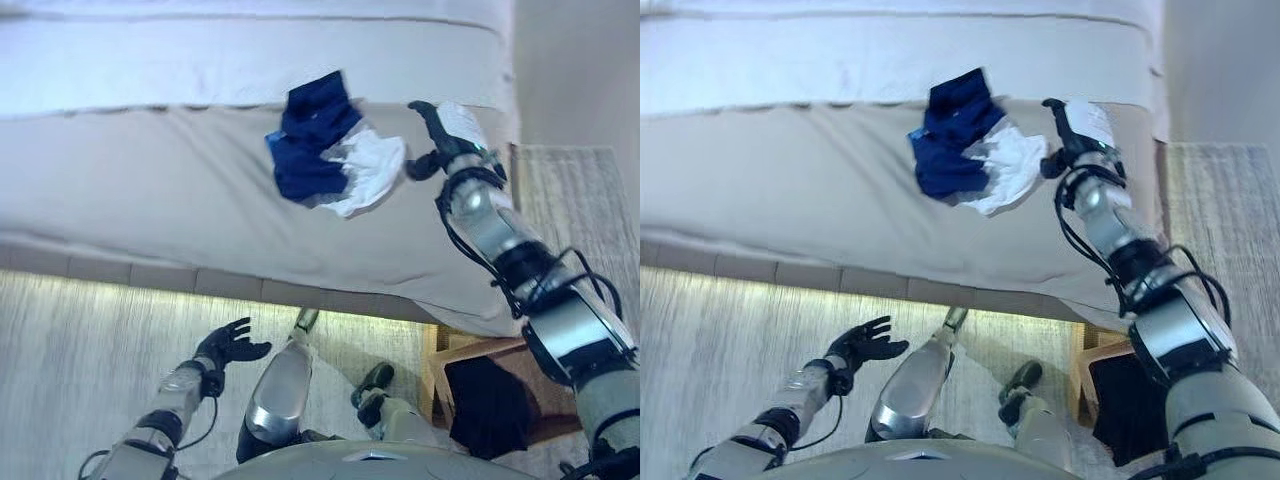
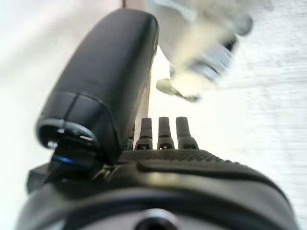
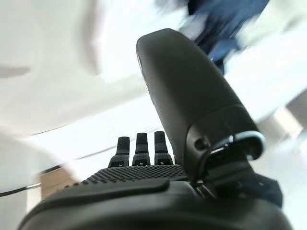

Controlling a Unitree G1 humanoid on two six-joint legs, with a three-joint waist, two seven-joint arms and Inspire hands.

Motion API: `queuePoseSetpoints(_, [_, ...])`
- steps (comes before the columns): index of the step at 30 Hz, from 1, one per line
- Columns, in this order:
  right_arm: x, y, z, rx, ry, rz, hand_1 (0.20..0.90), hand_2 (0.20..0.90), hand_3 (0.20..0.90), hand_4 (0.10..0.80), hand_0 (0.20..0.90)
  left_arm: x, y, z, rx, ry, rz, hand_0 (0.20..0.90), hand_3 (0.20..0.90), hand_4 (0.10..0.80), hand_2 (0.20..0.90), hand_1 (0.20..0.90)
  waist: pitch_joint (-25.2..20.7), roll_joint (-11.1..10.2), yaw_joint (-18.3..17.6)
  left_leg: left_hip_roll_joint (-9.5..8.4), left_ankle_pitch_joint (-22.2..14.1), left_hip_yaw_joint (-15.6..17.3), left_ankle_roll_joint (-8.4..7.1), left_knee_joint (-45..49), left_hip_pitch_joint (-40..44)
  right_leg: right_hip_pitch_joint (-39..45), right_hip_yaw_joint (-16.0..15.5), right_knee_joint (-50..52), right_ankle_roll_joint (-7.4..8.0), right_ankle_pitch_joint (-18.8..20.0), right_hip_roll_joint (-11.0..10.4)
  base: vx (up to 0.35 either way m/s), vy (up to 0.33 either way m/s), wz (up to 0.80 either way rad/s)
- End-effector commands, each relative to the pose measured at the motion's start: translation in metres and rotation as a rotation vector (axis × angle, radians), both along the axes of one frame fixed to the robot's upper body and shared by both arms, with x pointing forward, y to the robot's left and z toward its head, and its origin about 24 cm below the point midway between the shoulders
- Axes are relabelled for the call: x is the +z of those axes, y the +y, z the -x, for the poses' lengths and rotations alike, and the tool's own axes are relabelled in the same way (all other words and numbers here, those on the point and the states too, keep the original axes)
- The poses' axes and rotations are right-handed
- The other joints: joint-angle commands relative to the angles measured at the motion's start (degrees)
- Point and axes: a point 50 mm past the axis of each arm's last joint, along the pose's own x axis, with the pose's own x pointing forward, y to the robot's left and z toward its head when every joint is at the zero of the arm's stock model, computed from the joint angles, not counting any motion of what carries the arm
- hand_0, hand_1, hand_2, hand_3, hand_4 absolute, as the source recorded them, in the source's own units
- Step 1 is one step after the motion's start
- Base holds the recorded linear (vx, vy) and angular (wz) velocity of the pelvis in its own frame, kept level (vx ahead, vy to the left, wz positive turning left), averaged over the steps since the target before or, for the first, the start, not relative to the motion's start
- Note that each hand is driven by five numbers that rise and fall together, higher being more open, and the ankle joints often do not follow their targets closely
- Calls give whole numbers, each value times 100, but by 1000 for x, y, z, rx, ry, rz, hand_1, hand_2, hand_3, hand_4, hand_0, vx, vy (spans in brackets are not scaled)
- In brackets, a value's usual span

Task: Pick up the clothes from the bed and place them into the basket

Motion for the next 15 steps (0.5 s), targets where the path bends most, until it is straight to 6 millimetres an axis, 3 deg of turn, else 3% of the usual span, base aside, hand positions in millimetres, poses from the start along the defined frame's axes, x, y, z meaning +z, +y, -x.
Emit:
queuePoseSetpoints(1, [58, 2, -10, -59, -156, 60, 900, 900, 900, 800, 900, 0, 7, 9, 24, -21, 29, 900, 900, 800, 900, 900, 306, -117, 432, -358, -462, 501, 513, -105, -126, 75, -146, 673, 75, 36, -358, -58, 48, 44])
queuePoseSetpoints(8, [40, -47, -17, -400, 127, 28, 900, 900, 900, 800, 900, 4, -1, 3, -14, -97, 76, 900, 900, 800, 900, 900, 573, 3, 968, -408, -281, 247, 511, -92, -586, -156, -639, 1088, 115, -44, -510, -40, 24, 37])
queuePoseSetpoints(12, [15, -95, 4, -711, 430, 52, 900, 900, 900, 800, 900, 9, -4, -1, -36, -142, 86, 900, 900, 800, 900, 900, 658, 52, 1122, -363, -147, 190, 491, -225, -712, -216, -805, 1111, 162, -98, -525, -40, -27, 18])
queuePoseSetpoints(14, [10, -107, 11, -776, 476, 87, 900, 900, 900, 800, 900, 11, -5, -4, -36, -151, 84, 900, 900, 800, 900, 900, 669, 45, 1152, -358, -122, 160, 479, -285, -703, -198, -858, 1075, 175, -96, -506, -21, -80, 7])
queuePoseSetpoints(15, [8, -114, 16, -818, 508, 117, 733, 733, 705, 605, 733, 13, -5, -6, -40, -155, 79, 900, 900, 800, 900, 900, 659, 36, 1174, -363, -104, 135, 470, -342, -679, -159, -898, 1031, 193, -72, -491, -19, -95, 13])
